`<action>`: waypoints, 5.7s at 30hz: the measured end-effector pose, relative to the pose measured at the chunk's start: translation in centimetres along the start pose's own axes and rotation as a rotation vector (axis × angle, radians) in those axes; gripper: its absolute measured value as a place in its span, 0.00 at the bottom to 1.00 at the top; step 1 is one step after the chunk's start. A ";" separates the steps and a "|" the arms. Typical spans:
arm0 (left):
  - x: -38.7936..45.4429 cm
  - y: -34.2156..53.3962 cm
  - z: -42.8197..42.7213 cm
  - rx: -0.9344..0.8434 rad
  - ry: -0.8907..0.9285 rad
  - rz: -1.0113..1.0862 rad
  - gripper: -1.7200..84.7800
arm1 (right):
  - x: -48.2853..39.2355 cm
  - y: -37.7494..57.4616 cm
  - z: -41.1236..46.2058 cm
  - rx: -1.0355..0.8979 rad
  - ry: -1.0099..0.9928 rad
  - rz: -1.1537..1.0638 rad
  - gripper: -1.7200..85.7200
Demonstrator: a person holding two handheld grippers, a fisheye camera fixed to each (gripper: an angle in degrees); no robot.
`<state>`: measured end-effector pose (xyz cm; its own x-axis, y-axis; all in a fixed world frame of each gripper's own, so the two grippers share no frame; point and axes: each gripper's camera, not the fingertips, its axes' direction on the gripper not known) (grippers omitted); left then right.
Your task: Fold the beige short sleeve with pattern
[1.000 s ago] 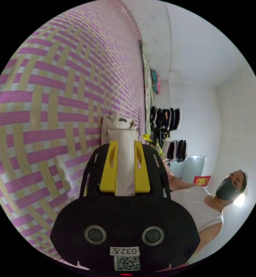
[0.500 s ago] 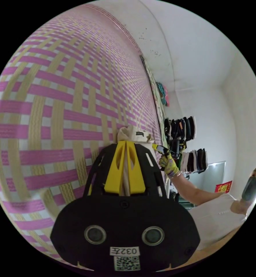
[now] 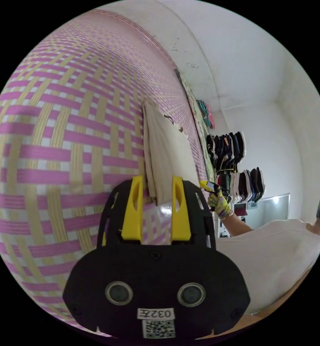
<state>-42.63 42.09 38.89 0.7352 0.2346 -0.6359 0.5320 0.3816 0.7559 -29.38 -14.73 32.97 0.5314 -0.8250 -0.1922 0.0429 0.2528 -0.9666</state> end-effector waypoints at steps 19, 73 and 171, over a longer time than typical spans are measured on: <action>5.4 10.8 6.4 -0.158 0.276 -0.059 0.09 | 3.7 10.2 -6.8 0.142 0.062 0.154 0.10; 8.4 4.6 9.3 -0.031 0.354 -0.052 0.02 | 11.3 12.4 -4.2 0.028 -0.151 0.163 0.06; 117.8 -40.8 58.8 -0.874 0.814 0.107 0.02 | 14.1 71.0 -69.4 1.084 -0.267 -0.091 0.05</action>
<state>46.95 1.60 -57.70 0.1089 0.6785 -0.7265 -0.2121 0.7298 0.6499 -77.60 -43.49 -50.15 0.6474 -0.7611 0.0402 0.7362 0.6108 -0.2914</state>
